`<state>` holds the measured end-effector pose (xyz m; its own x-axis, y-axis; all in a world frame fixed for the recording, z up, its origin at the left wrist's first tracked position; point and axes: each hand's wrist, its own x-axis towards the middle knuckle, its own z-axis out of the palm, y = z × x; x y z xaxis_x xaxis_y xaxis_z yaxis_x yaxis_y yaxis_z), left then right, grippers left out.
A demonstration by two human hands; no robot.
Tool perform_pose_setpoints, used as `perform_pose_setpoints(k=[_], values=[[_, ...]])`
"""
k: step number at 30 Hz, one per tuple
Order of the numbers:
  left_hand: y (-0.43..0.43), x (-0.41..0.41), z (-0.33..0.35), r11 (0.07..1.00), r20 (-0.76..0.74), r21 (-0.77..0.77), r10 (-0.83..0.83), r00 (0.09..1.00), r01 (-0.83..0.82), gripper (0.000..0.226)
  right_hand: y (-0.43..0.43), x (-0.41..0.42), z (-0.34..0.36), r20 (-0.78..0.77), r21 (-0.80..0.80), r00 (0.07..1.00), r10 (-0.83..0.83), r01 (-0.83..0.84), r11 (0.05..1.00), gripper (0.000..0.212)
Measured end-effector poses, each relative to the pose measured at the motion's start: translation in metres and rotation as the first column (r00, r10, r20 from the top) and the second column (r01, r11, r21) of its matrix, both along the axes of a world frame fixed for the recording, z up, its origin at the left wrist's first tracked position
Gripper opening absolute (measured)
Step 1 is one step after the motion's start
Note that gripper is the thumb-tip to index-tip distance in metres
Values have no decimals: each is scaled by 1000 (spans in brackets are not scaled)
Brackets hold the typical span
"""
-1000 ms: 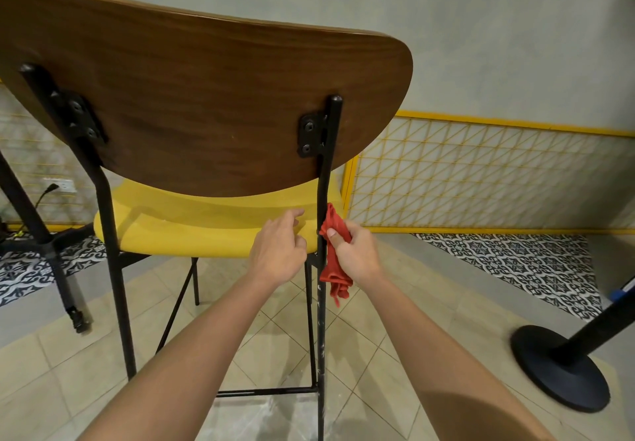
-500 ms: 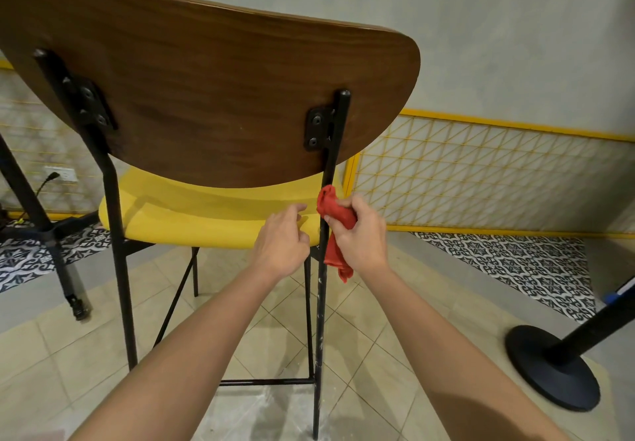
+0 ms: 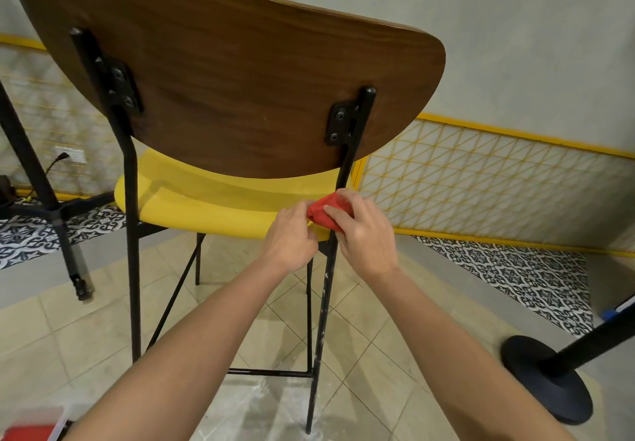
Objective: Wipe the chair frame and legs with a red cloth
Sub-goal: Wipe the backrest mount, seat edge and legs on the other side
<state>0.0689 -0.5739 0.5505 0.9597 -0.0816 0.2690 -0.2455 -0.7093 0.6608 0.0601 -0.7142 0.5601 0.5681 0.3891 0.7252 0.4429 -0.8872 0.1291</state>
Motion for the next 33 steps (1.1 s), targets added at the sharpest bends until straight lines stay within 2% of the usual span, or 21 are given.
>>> perform_pose_setpoints(k=[5,8,17,23,25,28,30,33], values=[[3,1,-1,1000,-19,-9,-11,1000,11,56,-7,1,-15,-11,-300,997,-80,73,951,39],[2,1,-1,1000,-16,-3,-6,1000,6,58,-10,-5,-24,-56,-392,994,-90,61,918,41],[0,-2,-2,1000,-8,14,-6,1000,6,56,-13,0,-12,1,-292,997,-72,69,954,40],[0,-4,-2,998,4,64,4,1000,-4,60,-18,-3,-20,-98,-329,995,-31,-3,944,47],[0,-5,-1,998,0,68,3,1000,-3,61,-21,-4,-20,-102,-261,995,3,-29,965,41],[2,-4,1,998,-14,59,-14,1000,14,61,-19,-6,-11,-72,38,997,0,3,999,32],[2,-4,2,998,-15,63,-12,1000,13,62,-12,-6,1,-69,213,997,-41,55,975,33],[2,-5,2,998,-20,61,-13,1000,14,62,-3,0,11,-129,302,990,-57,94,949,31]])
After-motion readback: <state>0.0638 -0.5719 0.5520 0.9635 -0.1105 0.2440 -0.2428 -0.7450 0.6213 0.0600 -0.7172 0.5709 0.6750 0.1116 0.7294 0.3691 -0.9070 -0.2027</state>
